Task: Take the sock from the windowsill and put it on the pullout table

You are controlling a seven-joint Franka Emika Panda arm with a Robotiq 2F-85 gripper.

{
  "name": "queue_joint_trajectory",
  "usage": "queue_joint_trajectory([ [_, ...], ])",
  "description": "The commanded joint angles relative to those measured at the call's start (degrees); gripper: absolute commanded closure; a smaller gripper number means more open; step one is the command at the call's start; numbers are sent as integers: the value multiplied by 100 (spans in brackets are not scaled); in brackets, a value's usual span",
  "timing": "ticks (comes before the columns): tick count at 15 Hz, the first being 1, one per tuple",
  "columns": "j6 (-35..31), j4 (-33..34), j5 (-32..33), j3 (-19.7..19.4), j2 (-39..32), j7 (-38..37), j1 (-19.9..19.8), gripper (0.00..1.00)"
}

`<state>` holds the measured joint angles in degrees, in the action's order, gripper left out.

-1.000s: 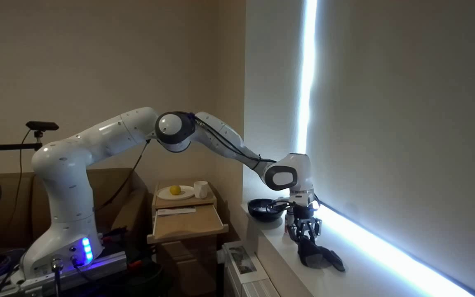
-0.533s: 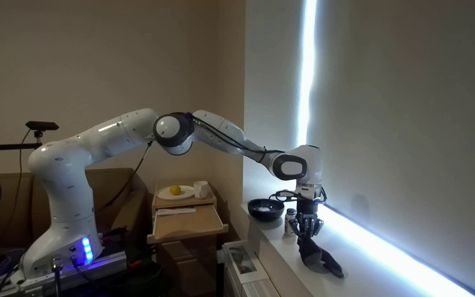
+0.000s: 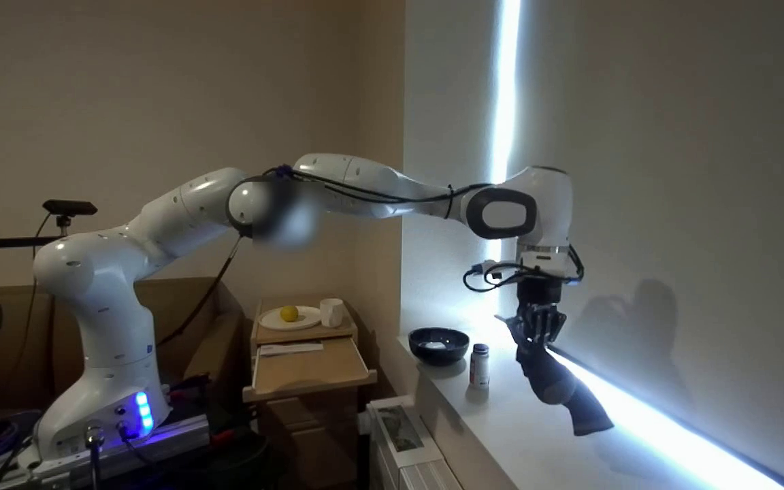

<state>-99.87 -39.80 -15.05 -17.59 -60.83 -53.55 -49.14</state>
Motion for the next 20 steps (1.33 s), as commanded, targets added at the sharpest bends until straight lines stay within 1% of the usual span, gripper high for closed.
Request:
queue_joint_trajectory([
  [1,373,-293,-85,189,837,1200,-149,96],
  [4,317,-835,-88,231,1518,2147,-77,96],
  [5,334,-142,-25,111,965,1593,-120,86],
  [7,350,-372,-25,160,1272,1900,-93,86],
  [10,347,-540,-25,173,1354,1982,-72,86],
  [11,449,-573,60,209,1297,2139,35,96],
  [12,469,-772,67,334,1408,2511,158,96],
  [13,283,-1143,150,351,1635,2621,418,96],
  [15,192,-1592,176,455,1963,3003,685,96],
  [18,115,-2304,326,498,2493,3583,1186,96],
  [20,137,-2730,432,506,2863,4035,1439,96],
])
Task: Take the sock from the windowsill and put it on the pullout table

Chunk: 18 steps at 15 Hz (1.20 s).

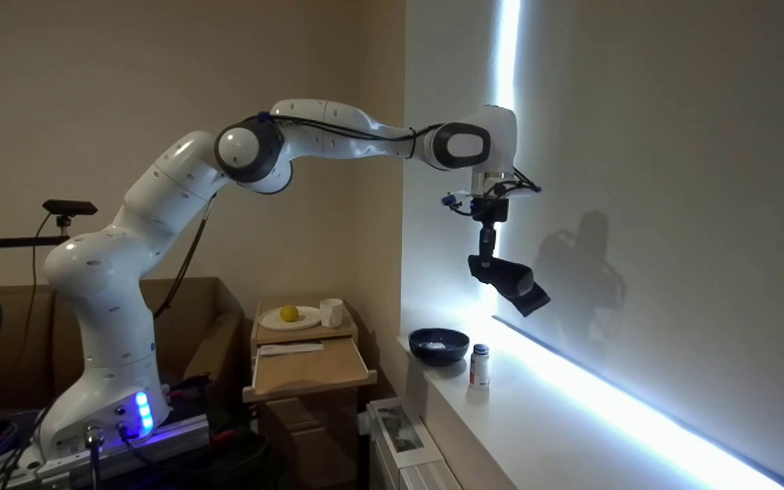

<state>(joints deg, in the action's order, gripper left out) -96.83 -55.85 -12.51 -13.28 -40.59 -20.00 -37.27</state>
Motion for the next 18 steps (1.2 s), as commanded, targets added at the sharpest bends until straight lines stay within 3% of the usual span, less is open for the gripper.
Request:
queue_joint_trajectory([
  [1,-168,-1347,259,68,1032,923,360,96],
  [4,-241,-2061,572,34,1723,1789,557,96],
  [12,-805,-4129,1259,23,3530,4365,569,96],
  [13,-894,-4384,1242,-145,3673,4606,814,96],
  [18,-1431,-5917,1664,-20,4390,5100,1591,96],
])
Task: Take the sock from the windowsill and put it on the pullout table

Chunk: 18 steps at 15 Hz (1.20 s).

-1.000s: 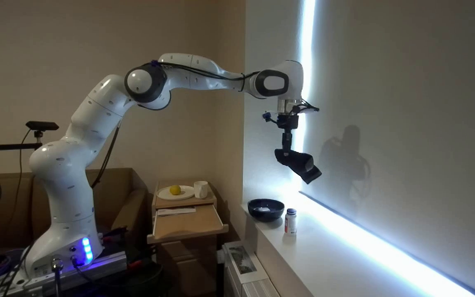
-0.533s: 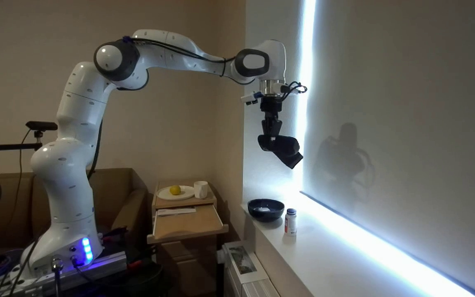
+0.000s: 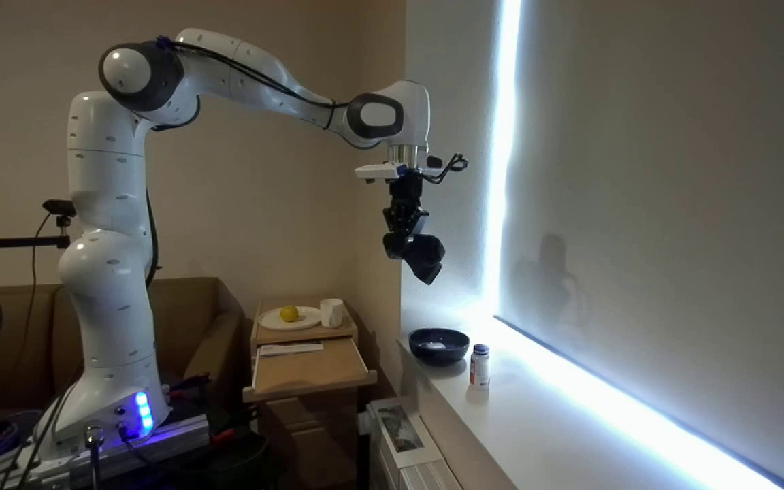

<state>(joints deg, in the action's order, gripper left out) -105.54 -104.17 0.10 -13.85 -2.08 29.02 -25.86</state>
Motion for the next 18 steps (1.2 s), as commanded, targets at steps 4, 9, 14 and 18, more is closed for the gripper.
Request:
queue_joint_trajectory([
  [4,-169,-404,161,-178,158,-74,535,86],
  [9,-1,-748,178,-24,69,222,793,96],
  [14,-76,-1803,273,618,395,190,1650,96],
  [18,39,-2151,332,1036,229,485,2175,96],
])
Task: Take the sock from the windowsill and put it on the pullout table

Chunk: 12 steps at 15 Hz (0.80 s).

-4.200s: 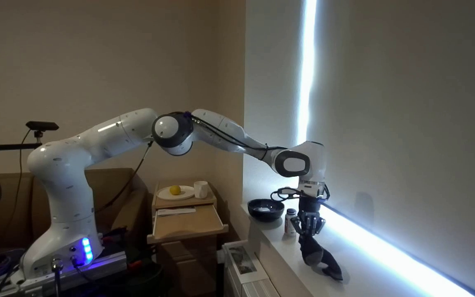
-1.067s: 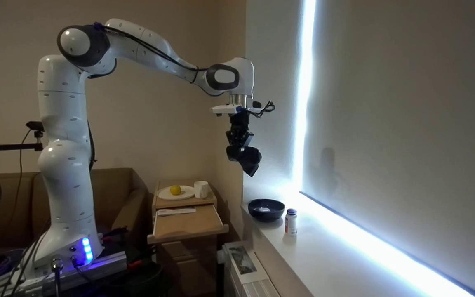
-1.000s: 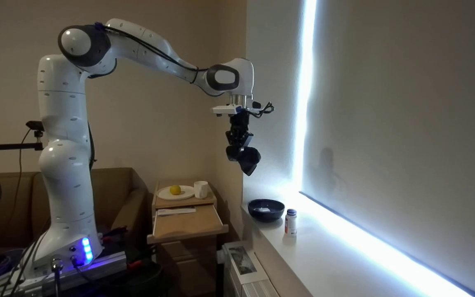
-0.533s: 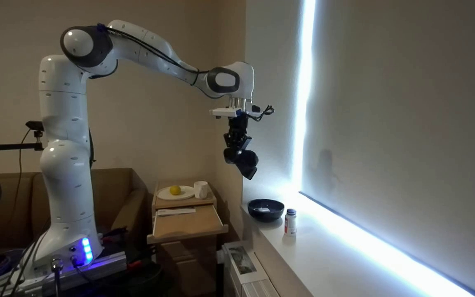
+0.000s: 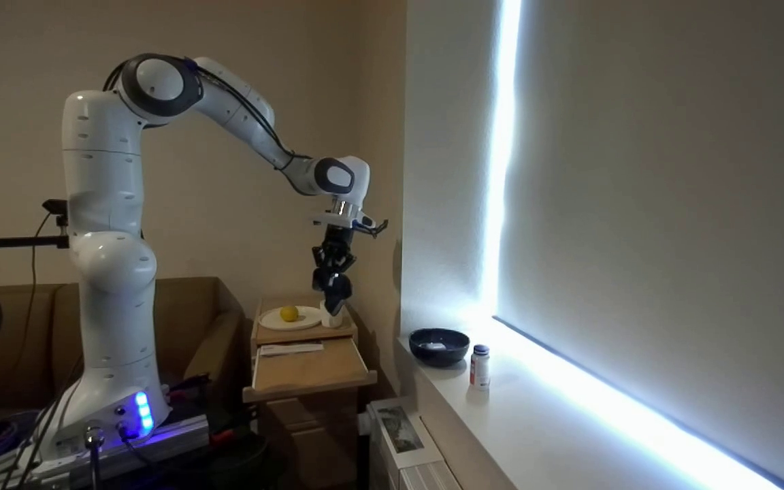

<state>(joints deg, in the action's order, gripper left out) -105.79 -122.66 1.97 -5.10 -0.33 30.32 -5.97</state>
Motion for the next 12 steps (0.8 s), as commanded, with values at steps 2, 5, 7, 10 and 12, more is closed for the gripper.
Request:
queue_joint_trajectory([
  [2,48,-363,231,110,243,568,173,96],
  [5,26,-237,148,149,39,353,251,86],
  [7,26,-236,151,96,85,447,220,96],
  [10,-119,-384,-180,343,-165,663,467,96],
  [12,-455,-518,-287,577,-340,529,662,96],
])
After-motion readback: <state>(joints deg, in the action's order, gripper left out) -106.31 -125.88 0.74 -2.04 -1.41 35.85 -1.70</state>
